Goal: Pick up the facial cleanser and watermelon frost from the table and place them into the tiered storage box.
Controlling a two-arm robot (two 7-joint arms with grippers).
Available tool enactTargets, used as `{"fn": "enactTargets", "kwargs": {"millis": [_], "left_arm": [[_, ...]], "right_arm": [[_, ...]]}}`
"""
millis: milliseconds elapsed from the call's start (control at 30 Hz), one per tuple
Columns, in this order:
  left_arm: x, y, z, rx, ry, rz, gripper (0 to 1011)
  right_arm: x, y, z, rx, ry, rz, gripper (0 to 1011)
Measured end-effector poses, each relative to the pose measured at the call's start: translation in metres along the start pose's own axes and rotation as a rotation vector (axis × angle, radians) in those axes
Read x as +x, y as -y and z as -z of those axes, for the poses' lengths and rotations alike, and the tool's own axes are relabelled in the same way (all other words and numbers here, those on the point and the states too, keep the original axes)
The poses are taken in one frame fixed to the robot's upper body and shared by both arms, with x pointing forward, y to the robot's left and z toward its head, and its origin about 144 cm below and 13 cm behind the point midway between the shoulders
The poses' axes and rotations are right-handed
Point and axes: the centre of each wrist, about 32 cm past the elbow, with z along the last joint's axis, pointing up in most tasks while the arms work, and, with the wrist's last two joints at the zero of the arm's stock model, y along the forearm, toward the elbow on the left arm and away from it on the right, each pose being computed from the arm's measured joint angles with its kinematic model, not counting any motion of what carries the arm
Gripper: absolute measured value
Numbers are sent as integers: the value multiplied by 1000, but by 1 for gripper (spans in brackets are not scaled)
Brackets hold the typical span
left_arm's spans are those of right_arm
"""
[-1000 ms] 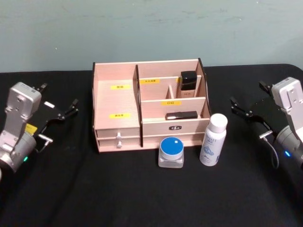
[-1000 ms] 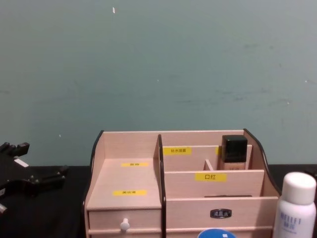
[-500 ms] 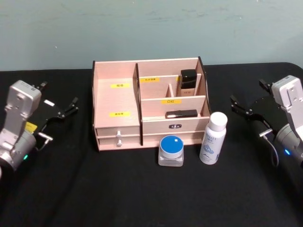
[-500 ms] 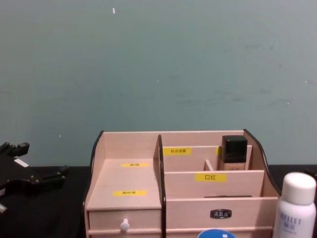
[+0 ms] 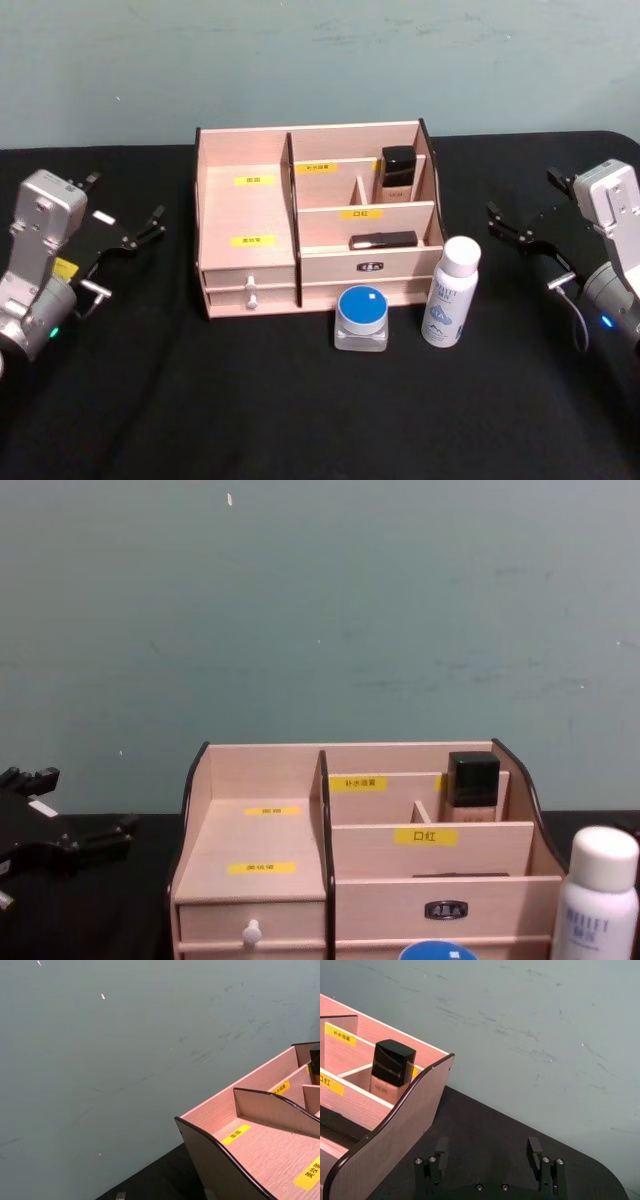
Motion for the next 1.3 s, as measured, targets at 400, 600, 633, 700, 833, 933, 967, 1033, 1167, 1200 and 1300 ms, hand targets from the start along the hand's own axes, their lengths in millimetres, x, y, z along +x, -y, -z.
{"fn": "enactTargets", "kwargs": {"millis": [400,600,633,700,833,933,967,1033,1167,1200,1300], "left_arm": [[0,0,0,0,0,0,1010],[0,0,0,0,0,0,1010],[0,0,0,0,0,0,1010],[0,0,0,0,0,0,1010],[0,0,0,0,0,0,1010],[0,0,0,0,0,0,1010],[0,0,0,0,0,0,1010],[0,0,0,0,0,0,1009],[0,0,0,0,0,0,1010],[0,0,0,0,0,0,1010],[0,0,0,0,0,0,1010]], "right_arm": [[0,0,0,0,0,0,1002],[0,0,0,0,0,0,1002],[0,0,0,0,0,0,1002],[0,0,0,0,0,0,1002],[0,0,0,0,0,0,1002],[0,0,0,1,-1,-1,1002],[1,1,0,1,-4,-2,1002],[3,3,-2,8,-11,-8,1002],[8,11,-9,27,-27,-22,1002],[8,12,-11,30,-29,-25,1002],[11,20,-21,42,-29,-40,1002]]}}
